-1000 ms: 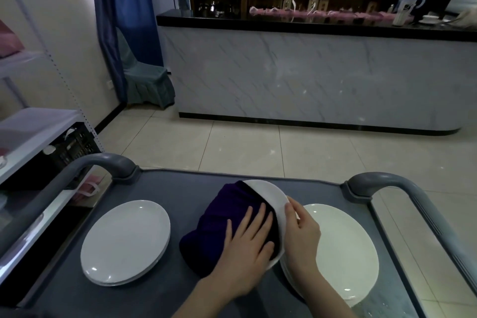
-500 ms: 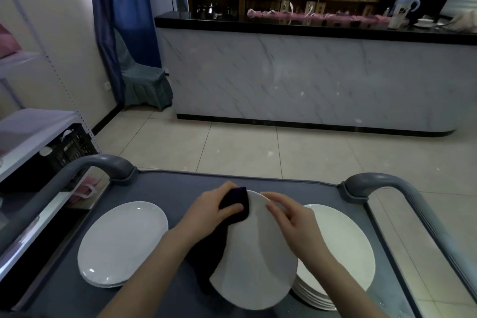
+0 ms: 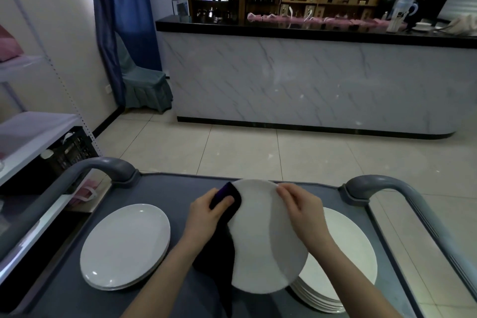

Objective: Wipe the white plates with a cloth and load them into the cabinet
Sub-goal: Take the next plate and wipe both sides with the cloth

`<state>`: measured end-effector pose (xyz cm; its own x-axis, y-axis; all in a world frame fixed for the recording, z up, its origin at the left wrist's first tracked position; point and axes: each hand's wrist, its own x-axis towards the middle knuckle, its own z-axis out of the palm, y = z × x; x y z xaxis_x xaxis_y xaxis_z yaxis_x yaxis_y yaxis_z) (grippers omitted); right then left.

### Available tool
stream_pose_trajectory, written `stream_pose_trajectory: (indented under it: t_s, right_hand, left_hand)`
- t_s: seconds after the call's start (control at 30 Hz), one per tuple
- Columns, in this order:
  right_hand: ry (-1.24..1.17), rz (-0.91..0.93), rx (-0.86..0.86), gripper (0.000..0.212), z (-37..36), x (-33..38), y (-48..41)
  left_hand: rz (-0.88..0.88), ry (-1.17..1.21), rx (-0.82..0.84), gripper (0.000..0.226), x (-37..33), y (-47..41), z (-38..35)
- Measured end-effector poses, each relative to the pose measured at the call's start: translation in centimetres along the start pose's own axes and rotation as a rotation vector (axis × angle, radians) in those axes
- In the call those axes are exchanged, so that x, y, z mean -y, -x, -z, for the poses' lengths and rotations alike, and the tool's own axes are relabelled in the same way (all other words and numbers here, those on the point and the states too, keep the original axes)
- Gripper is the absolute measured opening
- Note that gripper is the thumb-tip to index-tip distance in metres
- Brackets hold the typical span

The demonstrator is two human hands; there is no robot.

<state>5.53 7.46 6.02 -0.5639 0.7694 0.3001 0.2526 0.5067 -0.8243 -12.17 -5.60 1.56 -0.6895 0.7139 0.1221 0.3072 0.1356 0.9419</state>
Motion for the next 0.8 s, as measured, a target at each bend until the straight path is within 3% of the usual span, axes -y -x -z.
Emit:
stream_pose_trajectory:
  t_s: [0.07, 0.13, 0.23, 0.37, 0.43, 0.53, 0.7, 0.8]
  right_hand:
    - [-0.112, -0.091, -0.142, 0.027, 0.0, -0.1, 0.4]
    - [-0.163, -0.144, -0.176, 0.030, 0.0, -0.3, 0.8]
    - [-0.131, -0.104, -0.080, 0.024, 0.5, -0.6, 0.9]
    - [0.078, 0.099, 0.223, 0.014, -0.2, -0.1, 0.5]
    - [0.107, 0.150, 0.261, 0.015, -1.0, 0.0, 0.5]
    - [0.055, 0.094, 0.150, 0.015, -0.7, 0.0, 0.7]
    - [-0.175, -0.148, -0.203, 0.025, -1.1, -0.1, 1.9]
    - [-0.234, -0.235, -0.201, 0.026, -1.0, -0.3, 1.8]
  left_hand:
    - [0.084, 0.037, -0.089, 0.019, 0.9, 0.9, -0.4]
    - [0.118, 0.023, -0.114, 0.019, 1.4, 1.4, -0.6]
    - [0.049, -0.024, -0.046, 0.018, 0.6, 0.8, 0.1]
    - [-0.161, -0.174, 0.269, 0.033, -2.5, -1.0, 0.0]
    - [-0.226, -0.241, 0.362, 0.033, -3.4, -1.3, -0.4]
    - [-0.148, -0.184, 0.227, 0.030, -2.8, -1.4, -0.1]
    - [0.168, 0.079, -0.102, 0.017, 0.0, 1.1, -0.1]
    - [0.248, 0.184, -0.166, 0.016, 0.6, 2.3, -0.5]
